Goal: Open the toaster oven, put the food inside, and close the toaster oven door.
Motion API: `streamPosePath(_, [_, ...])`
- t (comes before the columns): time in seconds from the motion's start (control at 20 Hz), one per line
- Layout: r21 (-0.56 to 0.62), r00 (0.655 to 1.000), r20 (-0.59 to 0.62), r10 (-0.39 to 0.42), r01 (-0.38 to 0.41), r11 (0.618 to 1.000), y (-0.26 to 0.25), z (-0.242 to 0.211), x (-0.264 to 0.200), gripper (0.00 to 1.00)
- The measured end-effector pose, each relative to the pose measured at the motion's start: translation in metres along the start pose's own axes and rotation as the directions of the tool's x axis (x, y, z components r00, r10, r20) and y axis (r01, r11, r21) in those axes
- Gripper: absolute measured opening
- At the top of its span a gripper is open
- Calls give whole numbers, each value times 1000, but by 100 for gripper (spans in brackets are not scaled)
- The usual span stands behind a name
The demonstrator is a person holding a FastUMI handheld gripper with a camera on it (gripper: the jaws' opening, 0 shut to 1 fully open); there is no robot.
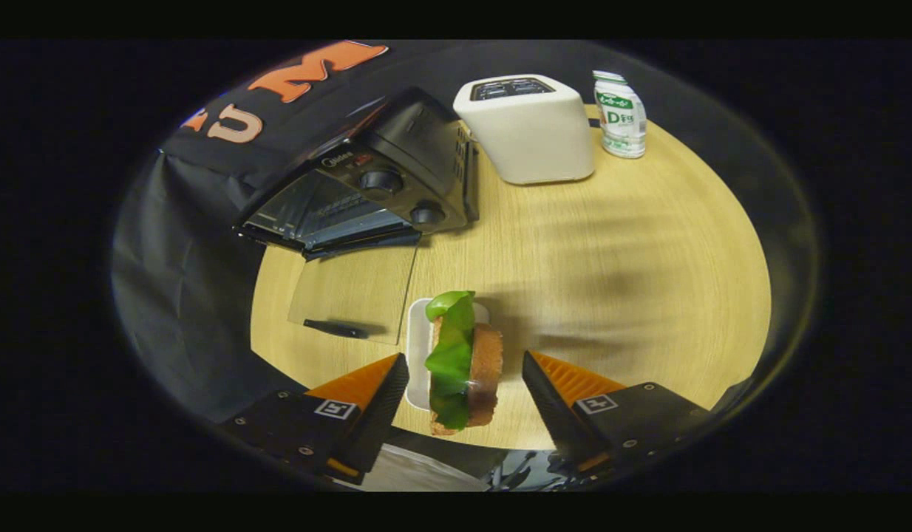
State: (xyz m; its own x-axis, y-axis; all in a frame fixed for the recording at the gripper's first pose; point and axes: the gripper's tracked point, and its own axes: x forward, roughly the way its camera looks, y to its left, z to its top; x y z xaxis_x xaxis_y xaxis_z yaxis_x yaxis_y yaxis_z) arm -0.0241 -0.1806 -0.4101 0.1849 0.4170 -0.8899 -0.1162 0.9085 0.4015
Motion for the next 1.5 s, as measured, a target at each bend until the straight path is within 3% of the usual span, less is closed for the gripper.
streamPosePath(0.2, [-17, 999, -49, 15, -16, 1000, 3, -10, 8, 73])
streamPosePath(0.35, [9, 999, -38, 17, -17, 1000, 4, -6, 5, 45])
streamPosePath(0.45, [4, 1000, -26, 5, -5, 1000, 2, -5, 2, 41])
streamPosePath(0.95, [106, 980, 200, -16, -5, 994, 34, 34, -52, 36])
streamPosePath(1.25, [250, 931, 363, 38, -136, 958, 89, 48, -60, 36])
streamPosePath(1.5, [324, 879, 472, 74, -251, 912, 141, 51, -34, 36])
